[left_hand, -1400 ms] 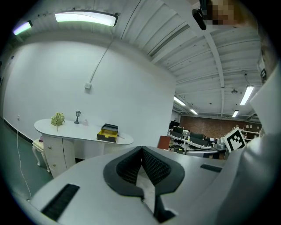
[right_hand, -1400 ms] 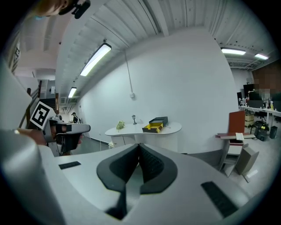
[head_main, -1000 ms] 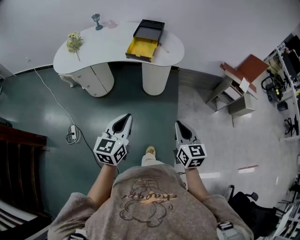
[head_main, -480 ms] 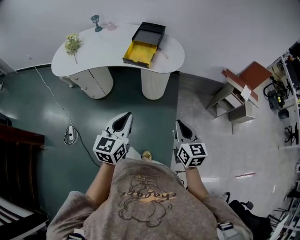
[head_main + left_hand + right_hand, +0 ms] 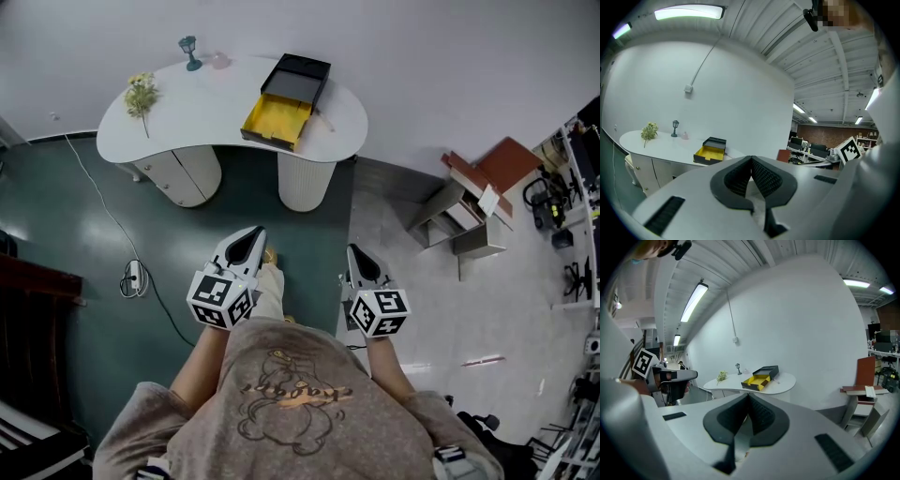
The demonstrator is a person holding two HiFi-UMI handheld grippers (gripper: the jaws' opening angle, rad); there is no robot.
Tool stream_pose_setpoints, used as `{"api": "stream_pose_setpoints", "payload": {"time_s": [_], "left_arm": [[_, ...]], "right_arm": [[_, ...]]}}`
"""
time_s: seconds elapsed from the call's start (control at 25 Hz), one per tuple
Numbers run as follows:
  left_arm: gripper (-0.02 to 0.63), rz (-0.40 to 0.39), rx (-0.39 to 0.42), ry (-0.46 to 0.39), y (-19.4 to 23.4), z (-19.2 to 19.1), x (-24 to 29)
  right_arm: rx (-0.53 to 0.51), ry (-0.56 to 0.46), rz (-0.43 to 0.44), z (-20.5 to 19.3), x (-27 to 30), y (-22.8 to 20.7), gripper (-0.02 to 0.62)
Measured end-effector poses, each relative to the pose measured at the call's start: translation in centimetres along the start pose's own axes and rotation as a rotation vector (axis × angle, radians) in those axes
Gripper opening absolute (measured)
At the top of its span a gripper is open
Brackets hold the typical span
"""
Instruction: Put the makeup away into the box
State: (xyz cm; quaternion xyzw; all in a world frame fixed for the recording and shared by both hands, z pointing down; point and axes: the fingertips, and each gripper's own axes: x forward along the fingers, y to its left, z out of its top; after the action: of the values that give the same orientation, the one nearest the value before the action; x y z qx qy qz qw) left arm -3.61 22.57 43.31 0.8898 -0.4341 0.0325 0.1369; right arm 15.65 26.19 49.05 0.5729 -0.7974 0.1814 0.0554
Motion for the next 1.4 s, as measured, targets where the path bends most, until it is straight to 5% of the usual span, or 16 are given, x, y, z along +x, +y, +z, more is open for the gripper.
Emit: {"api": "stream_pose_setpoints", "payload": {"time_s": [0.72,1.4], "left_arm": [[0.021,-0.007,-0.027,0.012,8.8,3.1,12.1],[0.021,-0.105,-0.025,0.032,18.0,8.3,25.1]], "right_arm": [[0.002,0.036,-0.004,4.1,13.2,-4.3,0.003],[0.01,0.021,-0.083,10.6,26.8,-7.6,0.003]]}}
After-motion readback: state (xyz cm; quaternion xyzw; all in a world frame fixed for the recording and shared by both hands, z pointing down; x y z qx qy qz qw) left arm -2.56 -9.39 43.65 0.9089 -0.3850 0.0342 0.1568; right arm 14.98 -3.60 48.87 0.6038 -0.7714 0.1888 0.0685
